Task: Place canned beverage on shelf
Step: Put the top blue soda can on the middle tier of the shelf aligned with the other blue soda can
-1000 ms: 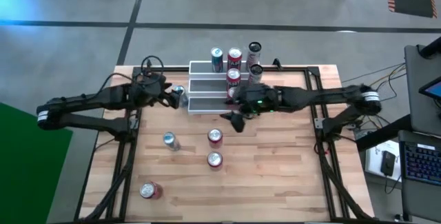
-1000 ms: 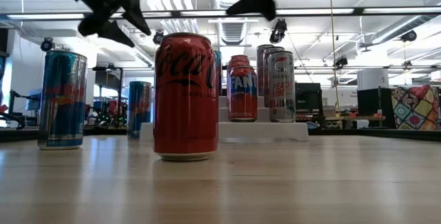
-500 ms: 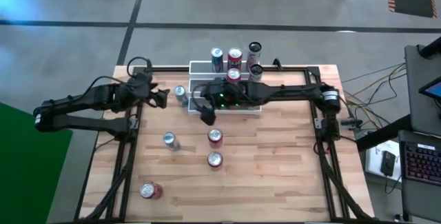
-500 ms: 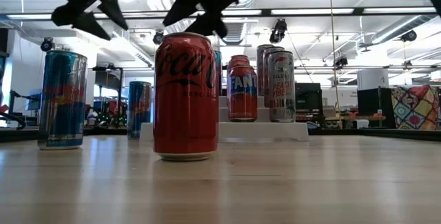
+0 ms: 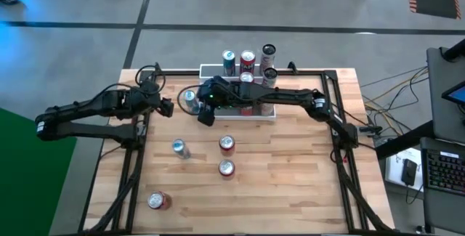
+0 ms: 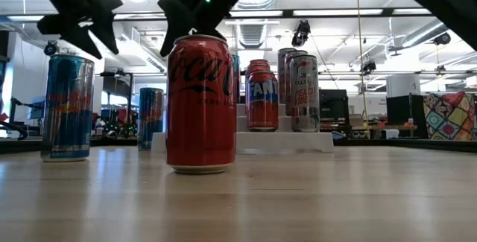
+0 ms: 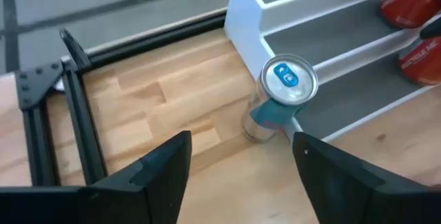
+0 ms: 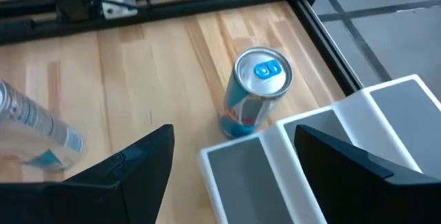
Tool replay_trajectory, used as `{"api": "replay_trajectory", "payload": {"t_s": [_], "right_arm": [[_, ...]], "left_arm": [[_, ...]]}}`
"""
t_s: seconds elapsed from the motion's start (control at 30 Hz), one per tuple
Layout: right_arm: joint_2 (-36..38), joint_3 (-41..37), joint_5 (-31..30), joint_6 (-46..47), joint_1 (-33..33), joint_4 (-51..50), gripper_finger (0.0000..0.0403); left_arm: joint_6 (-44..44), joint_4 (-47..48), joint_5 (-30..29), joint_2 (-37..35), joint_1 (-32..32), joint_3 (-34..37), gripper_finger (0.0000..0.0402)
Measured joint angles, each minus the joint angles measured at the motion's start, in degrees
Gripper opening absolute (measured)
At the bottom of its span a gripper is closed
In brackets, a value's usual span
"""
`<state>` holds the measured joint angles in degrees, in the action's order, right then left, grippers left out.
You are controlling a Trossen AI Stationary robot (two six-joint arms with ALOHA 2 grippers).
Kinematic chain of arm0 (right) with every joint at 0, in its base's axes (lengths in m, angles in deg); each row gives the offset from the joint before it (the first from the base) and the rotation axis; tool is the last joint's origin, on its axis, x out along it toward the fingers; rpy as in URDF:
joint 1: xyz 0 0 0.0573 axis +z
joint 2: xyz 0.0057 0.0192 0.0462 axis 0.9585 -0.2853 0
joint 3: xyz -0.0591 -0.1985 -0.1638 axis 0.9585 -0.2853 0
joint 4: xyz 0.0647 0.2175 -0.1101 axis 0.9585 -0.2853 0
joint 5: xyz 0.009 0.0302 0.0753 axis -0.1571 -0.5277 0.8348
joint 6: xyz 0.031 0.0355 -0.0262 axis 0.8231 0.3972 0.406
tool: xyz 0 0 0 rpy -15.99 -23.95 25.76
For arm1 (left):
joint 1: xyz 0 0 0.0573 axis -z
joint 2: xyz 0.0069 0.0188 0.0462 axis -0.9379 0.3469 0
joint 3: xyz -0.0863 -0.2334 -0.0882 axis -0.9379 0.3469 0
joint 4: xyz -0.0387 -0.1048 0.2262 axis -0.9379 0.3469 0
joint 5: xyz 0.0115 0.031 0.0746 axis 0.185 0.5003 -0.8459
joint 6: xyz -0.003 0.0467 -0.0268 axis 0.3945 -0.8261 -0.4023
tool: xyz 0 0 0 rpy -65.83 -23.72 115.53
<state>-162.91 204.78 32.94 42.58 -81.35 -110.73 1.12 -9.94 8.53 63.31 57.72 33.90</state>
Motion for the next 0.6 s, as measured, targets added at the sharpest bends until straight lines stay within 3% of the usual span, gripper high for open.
{"api": "replay_trajectory", "payload": {"t_s": [0.27,0.43,0.6], "right_arm": [[-1.5,3.3,-0.1,-3.3,-0.2,-0.9,0.0290],[-1.4,3.3,-0.6,-5.1,-0.4,-0.7,0.0290],[-1.4,3.3,-1.2,-6.6,-0.4,1.5,0.0290]], "left_arm": [[7.9,1.7,0.4,-1.9,-0.2,1.2,0.0193],[10.4,1.5,-4.6,-1.9,-0.6,2.2,0.0171],[15.7,1.3,-5.1,-0.4,-1.7,5.3,0.0157]]}}
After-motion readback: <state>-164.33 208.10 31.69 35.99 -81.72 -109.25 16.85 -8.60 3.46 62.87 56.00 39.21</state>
